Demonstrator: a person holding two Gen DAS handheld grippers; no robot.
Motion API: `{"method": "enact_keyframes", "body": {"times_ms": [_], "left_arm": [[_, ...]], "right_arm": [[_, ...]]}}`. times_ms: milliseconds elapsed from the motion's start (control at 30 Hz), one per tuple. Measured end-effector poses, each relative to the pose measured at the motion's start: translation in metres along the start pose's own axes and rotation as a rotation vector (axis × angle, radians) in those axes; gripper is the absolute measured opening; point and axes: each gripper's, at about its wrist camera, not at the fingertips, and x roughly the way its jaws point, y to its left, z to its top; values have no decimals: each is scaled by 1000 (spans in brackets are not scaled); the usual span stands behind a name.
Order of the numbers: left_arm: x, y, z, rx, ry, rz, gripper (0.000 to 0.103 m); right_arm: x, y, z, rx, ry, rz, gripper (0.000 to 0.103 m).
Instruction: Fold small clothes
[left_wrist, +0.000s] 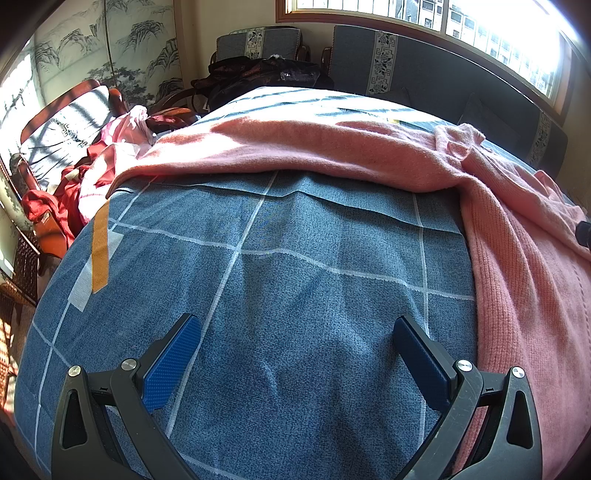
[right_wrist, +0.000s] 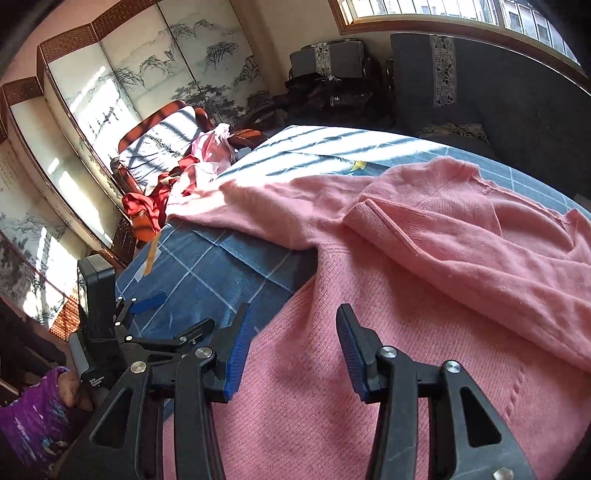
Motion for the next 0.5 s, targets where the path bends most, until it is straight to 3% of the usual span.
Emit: {"method": "enact_keyframes", "body": {"times_ms": [67,133,267,500], "left_arm": [[0,0,0,0,0,0,103],[0,0,0,0,0,0,103],[1,-5,0,-63,-1,51,103],[1,-6,0,-73,0,59,103]], "right_arm": [[-10,-1,-22,-23,-7,-45,46],[-18,-6,-41,-10,-18,-78,55],[-27,-24,-65,85,-29,-52,57],[-41,-33,-82,99,-52,-67,59]]}}
